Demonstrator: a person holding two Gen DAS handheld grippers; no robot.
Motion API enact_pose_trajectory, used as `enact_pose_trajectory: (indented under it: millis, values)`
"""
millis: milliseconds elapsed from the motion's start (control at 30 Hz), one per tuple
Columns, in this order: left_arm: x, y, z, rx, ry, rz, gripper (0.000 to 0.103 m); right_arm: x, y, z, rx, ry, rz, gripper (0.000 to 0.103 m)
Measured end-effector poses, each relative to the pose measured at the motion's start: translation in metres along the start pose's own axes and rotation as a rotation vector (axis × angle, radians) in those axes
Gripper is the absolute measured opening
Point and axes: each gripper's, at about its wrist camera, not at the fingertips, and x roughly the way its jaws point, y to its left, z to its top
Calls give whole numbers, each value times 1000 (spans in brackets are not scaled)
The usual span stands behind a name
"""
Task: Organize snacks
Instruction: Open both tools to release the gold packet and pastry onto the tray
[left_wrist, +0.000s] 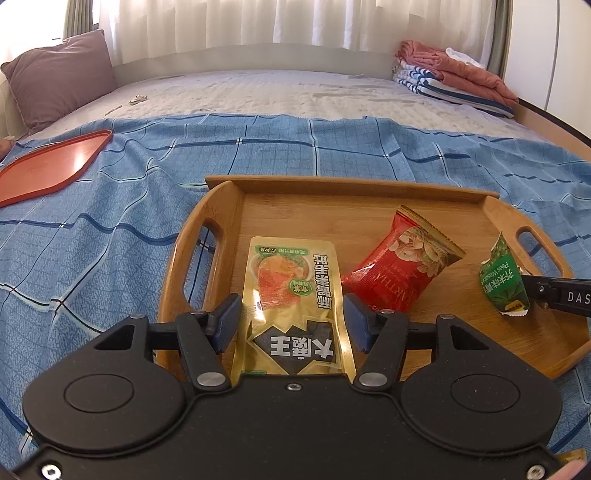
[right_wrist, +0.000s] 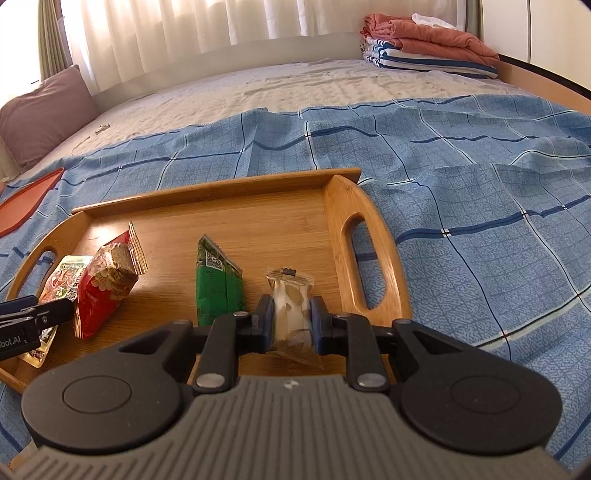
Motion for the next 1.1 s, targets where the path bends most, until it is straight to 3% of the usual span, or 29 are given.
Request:
enact_pose_trajectory:
  millis: [167, 233, 267, 333, 400, 600, 700, 1100]
  values:
    - [-9, 0, 0, -11, -12, -26, 64, -2, 1, -1, 6, -3, 2, 30]
    - [-16, -2, 0, 12, -30, -23, 78, -4, 2, -2, 3, -7, -1, 41]
    - [-19, -3, 0, 22, -40, -20, 82, -5, 2, -2, 3, -9, -2, 51]
    - [-29, -4, -1, 34, -65, -23, 91, -9, 3, -2, 4, -13, -4, 59]
    - [-38, -4, -2, 39, -82, -35, 91, -16, 4, -3, -3, -25, 5, 67]
    - [-67, -6, -10, 61, -99, -68, 91, -40, 9, -9, -36, -51, 30, 79]
    - [-82, -8, -17, 75, -107, -84, 100, -56, 11, -14, -56, -65, 42, 83]
    - [-131, -13, -55, 107, -101, -118, 100, -122, 9, -42, -104, -133, 87, 91]
